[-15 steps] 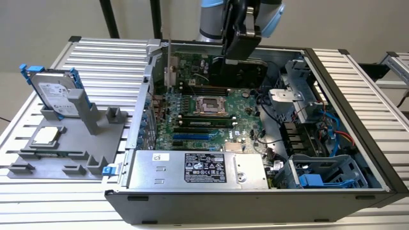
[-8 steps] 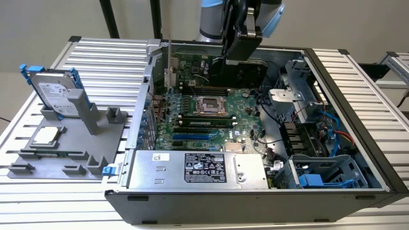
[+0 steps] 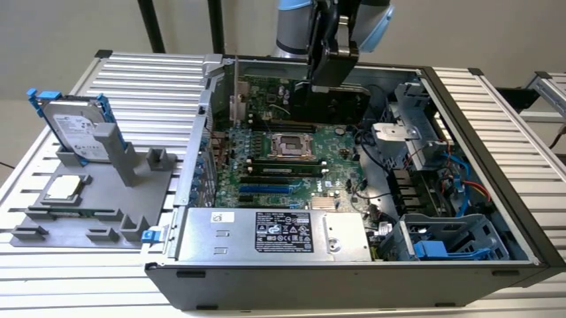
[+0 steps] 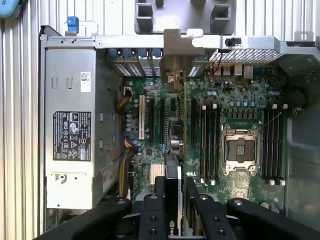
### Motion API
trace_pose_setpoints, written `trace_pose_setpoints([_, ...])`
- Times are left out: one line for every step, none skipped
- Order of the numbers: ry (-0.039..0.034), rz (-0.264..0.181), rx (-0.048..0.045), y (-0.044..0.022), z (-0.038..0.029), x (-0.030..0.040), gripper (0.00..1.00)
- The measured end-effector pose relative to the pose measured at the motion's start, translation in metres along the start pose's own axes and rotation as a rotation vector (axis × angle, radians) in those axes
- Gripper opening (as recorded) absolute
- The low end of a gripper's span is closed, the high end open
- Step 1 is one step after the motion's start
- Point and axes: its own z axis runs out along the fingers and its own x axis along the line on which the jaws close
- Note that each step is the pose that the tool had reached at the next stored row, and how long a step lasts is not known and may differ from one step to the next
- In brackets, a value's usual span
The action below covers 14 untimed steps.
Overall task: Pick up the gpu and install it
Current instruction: 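Insert the gpu into the slot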
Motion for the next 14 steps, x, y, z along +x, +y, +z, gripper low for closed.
trace_pose_setpoints([-0.0003,0.004,0.0022,0.0000,0.0008,-0.0004,0.00])
trace_pose_setpoints([-0.0004,0.008,0.0040,-0.0001,0.0017,-0.0007,0.00])
trace_pose_setpoints([-0.0005,0.012,0.0056,-0.0001,0.0026,-0.0011,0.00])
trace_pose_setpoints([-0.0008,0.016,0.0077,-0.0001,0.0036,-0.0015,0.00])
trace_pose_setpoints([-0.0009,0.019,0.0098,-0.0002,0.0044,-0.0019,0.00])
trace_pose_setpoints([-0.0010,0.021,0.0120,-0.0002,0.0052,-0.0023,0.00])
trace_pose_setpoints([-0.0013,0.024,0.0146,-0.0002,0.0060,-0.0027,0.00])
trace_pose_setpoints([-0.0014,0.026,0.0168,-0.0002,0.0068,-0.0031,0.00])
trace_pose_setpoints([-0.0016,0.029,0.0194,-0.0003,0.0076,-0.0035,0.00])
trace_pose_setpoints([-0.0019,0.031,0.0221,-0.0003,0.0084,-0.0040,0.00])
trace_pose_setpoints([-0.0020,0.033,0.0239,-0.0003,0.0090,-0.0043,0.00])
trace_pose_setpoints([-0.0022,0.034,0.0251,-0.0004,0.0095,-0.0045,0.00])
trace_pose_setpoints([-0.0020,0.034,0.0252,-0.0004,0.0096,-0.0045,0.00])
trace_pose_setpoints([-0.0018,0.034,0.0252,-0.0004,0.0096,-0.0045,0.00])
